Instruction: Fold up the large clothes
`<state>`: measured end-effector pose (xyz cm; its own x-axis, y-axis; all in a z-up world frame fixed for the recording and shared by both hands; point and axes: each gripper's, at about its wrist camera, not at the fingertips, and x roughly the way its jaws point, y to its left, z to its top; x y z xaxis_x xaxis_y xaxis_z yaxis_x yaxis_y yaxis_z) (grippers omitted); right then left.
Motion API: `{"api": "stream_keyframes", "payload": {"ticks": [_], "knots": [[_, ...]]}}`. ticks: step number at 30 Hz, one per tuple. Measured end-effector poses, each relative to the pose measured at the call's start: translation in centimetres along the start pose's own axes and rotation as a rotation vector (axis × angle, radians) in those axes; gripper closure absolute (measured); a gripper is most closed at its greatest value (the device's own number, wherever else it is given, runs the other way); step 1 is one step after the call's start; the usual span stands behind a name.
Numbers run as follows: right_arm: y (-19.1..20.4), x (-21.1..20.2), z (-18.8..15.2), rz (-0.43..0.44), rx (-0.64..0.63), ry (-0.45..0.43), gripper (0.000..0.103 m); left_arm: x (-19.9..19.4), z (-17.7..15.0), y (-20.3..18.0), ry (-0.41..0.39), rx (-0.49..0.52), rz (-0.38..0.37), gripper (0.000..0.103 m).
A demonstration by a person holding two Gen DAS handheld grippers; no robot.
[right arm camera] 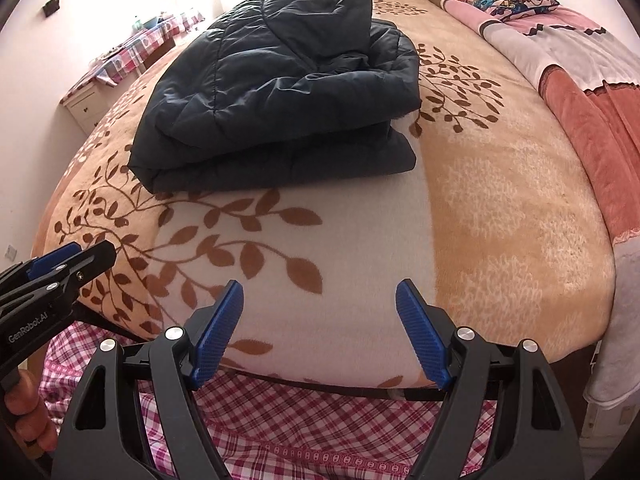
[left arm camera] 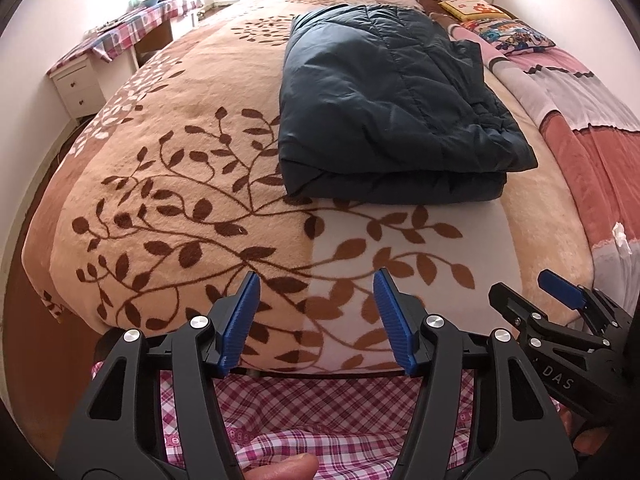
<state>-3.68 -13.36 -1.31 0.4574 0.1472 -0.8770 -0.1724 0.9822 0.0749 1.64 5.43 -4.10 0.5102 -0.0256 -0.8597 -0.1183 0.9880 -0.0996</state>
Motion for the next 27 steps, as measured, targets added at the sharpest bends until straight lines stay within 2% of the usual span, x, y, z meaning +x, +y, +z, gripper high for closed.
{"api": "stream_keyframes", "payload": {"ticks": [27], "knots": [[-0.09,0.49,-0.32,0.012,0.005,0.017,0.026,0.15,-0.25,-0.42,0.012,0.014,0.0,0.044]]}}
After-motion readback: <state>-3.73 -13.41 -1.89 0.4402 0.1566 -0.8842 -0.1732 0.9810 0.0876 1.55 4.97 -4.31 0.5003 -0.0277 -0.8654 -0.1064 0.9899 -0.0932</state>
